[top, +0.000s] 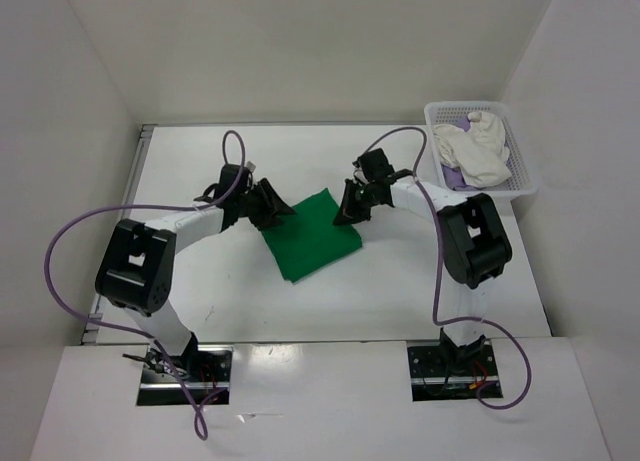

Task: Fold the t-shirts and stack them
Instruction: Smooth out wrinkles on the folded tshirt, then put the neatly folded tshirt into the corner of the board with the left arm

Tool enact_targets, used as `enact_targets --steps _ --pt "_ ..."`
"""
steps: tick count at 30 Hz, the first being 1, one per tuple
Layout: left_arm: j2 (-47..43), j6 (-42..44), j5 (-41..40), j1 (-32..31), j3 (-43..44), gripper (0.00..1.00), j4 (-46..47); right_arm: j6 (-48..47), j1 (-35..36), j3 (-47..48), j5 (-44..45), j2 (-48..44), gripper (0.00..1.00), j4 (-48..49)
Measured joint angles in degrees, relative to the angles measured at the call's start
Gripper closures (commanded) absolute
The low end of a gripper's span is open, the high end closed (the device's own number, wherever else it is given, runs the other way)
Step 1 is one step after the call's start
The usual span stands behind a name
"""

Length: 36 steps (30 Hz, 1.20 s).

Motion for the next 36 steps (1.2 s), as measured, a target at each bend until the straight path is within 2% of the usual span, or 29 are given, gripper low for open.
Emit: enact_targets --steps 8,11,15,18,20,24,28,32,35,36 --pt "7.19 1.03 0.15 6.97 -0.83 0.42 0.24 2.16 0.00 13.57 -4.72 14.36 0.95 4.20" --pt "6.97 1.33 0.55 7.98 -1.05 0.36 0.90 3.61 -0.07 15.69 -6.47 18.62 0.95 4.50" --pt "2.23 2.60 -0.70 8.48 -2.62 0.30 -1.07 3.87 -0.13 17.44 -6.75 19.26 0.95 4.42" --pt "-5.01 4.35 -2.95 8.94 -4.35 0.30 -3.85 3.87 -0.09 17.46 -6.78 19.10 0.87 4.33" --pt "-10.05 5.40 -4.13 9.18 -5.90 0.30 -4.85 3.80 -0.04 17.46 -6.71 18.38 0.77 3.89" --pt "-15.87 6.23 -4.61 9.25 -12.00 0.28 -5.03 2.97 -0.04 17.46 -6.69 14.40 0.65 2.43" --pt "-14.67 5.79 -4.22 7.96 -18.23 0.22 -6.40 2.03 -0.04 16.90 -6.69 7.72 0.61 2.03" --pt "-11.23 4.48 -1.38 6.10 -18.78 0.18 -4.46 1.70 -0.04 13.05 -6.75 -1.75 0.60 2.05" --pt "-7.78 3.82 0.70 4.70 -16.94 0.19 -1.20 1.68 -0.04 9.70 -6.62 -7.91 0.59 2.10" --pt "-6.43 3.34 1.38 4.20 -16.20 0.23 -0.02 1.68 -0.04 8.46 -6.51 -9.75 0.59 2.03"
